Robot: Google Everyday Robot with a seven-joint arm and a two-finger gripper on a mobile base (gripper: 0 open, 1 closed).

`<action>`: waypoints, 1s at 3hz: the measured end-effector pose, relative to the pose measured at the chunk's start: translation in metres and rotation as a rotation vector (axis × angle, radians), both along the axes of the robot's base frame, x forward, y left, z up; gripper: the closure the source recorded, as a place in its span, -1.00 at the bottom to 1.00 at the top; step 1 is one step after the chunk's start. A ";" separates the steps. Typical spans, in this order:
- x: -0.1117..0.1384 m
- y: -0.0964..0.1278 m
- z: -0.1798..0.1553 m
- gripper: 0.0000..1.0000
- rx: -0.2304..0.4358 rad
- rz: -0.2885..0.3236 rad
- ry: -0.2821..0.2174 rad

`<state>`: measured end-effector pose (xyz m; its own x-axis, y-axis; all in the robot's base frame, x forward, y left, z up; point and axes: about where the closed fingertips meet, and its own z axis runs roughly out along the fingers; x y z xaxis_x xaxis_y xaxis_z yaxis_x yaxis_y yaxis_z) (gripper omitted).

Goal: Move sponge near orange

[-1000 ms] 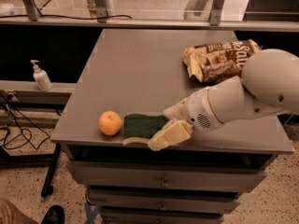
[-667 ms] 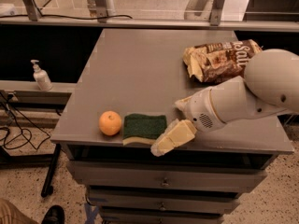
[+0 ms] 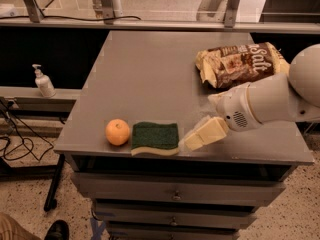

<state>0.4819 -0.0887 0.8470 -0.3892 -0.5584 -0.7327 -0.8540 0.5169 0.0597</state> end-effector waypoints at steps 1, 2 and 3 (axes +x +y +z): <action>0.025 -0.061 0.031 -1.00 0.007 -0.096 -0.114; 0.054 -0.115 0.064 -1.00 0.001 -0.136 -0.245; 0.059 -0.116 0.077 -1.00 0.001 -0.133 -0.274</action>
Offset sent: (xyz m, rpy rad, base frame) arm 0.0918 -0.1927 0.1143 -0.0035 -0.4298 -0.1932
